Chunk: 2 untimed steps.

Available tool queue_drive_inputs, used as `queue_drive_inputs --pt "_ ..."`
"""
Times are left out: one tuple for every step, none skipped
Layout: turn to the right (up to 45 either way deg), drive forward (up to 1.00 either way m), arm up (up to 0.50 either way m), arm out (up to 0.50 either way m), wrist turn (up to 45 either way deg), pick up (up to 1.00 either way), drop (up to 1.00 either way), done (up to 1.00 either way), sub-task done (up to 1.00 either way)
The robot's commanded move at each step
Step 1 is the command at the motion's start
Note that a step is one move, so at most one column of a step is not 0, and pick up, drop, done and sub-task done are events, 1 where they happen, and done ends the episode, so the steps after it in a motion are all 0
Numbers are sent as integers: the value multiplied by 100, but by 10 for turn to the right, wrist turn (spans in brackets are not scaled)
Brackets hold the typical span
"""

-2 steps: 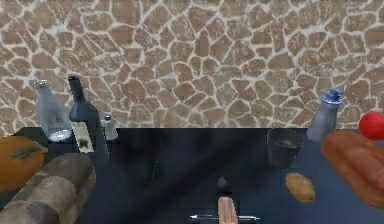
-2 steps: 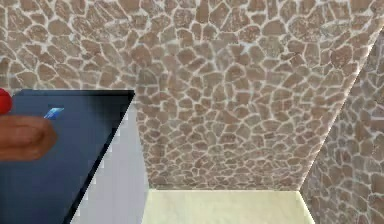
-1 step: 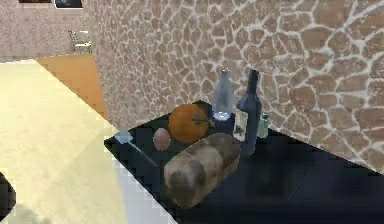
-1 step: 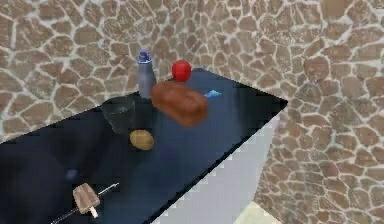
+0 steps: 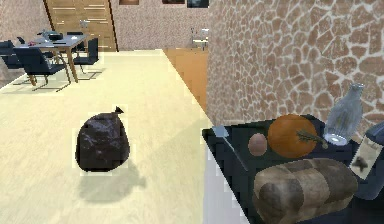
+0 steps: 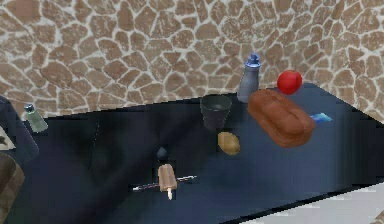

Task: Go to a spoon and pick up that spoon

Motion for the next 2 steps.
queue_drive_inputs --pt "0 0 50 0 0 0 0 0 0" --pt "0 0 38 0 0 0 0 0 0"
